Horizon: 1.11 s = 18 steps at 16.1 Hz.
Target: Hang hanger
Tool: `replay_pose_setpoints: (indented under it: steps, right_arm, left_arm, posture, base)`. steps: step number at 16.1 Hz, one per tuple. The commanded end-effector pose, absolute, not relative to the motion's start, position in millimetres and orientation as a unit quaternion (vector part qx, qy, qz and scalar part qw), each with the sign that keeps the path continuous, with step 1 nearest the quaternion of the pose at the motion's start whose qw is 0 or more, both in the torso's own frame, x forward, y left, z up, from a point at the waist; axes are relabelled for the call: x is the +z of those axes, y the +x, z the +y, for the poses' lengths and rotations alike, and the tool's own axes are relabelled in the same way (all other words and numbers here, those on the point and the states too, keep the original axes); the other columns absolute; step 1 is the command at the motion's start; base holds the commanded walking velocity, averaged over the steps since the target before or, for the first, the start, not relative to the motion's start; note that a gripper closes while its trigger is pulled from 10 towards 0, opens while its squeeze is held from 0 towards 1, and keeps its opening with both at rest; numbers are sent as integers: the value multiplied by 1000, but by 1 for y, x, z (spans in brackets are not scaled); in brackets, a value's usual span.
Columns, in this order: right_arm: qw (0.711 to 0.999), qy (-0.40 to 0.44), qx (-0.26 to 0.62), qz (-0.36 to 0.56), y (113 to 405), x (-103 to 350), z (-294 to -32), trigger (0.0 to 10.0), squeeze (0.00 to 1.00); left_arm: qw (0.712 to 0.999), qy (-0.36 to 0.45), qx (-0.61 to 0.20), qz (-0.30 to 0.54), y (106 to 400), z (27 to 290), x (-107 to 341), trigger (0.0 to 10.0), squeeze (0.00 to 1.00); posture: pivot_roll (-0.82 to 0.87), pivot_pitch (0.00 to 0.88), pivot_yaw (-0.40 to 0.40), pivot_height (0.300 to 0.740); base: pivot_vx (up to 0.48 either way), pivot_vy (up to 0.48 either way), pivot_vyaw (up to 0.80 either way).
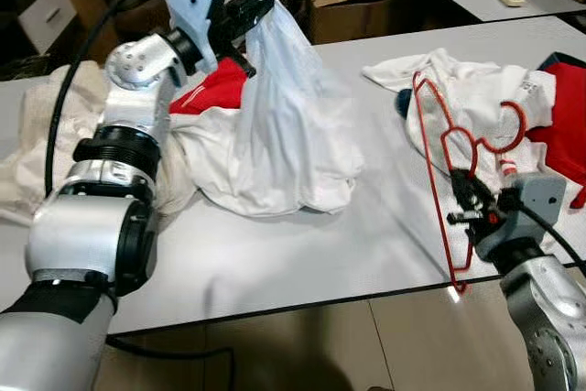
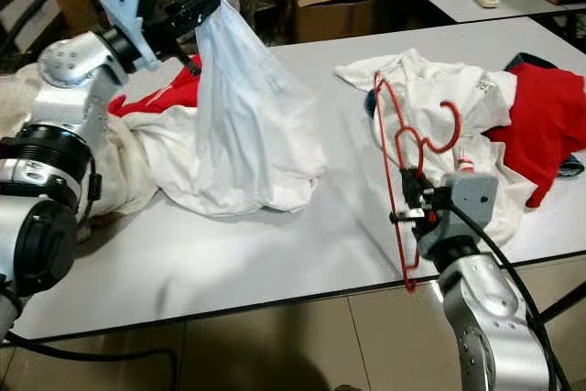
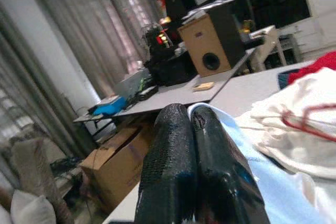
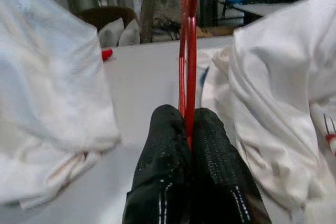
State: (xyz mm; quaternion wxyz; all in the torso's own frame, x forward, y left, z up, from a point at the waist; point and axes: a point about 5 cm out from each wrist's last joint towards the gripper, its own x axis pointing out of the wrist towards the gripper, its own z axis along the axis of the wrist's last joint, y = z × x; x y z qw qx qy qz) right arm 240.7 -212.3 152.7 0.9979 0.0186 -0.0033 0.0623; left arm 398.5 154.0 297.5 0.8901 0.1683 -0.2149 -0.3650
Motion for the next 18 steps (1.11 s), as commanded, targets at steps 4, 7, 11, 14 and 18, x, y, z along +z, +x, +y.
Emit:
replay_pose_setpoints:
  steps: [4, 7, 11, 14, 18]
  right_arm:
    - [997, 26, 62, -24, 249, 155, -209, 10000, 0]
    - [996, 32, 70, -32, 250, 155, -206, 10000, 0]
    - [977, 28, 202, -64, 233, 173, -202, 10000, 0]
    - [960, 25, 269, -75, 206, 188, -221, 10000, 0]
    - [933, 11, 359, -13, 183, 189, -227, 10000, 0]
  left_arm:
    - [856, 191, -419, -234, 388, 163, 308, 0, 0]
    - [846, 227, -460, -145, 380, 172, 265, 0, 0]
    - [876, 233, -403, -124, 384, 180, 253, 0, 0]
    - [885, 240, -377, -130, 386, 181, 259, 0, 0]
    - [882, 245, -378, -140, 386, 177, 265, 0, 0]
  posture:
    - [-194, 0, 66, 740]
    - [-186, 0, 62, 740]
    - [-191, 0, 62, 740]
    - [-202, 0, 75, 740]
    - [-215, 0, 91, 740]
  base:
    - [0, 0, 0]
    - [0, 0, 0]
    - [0, 0, 0]
    - [0, 0, 0]
    - [0, 0, 0]
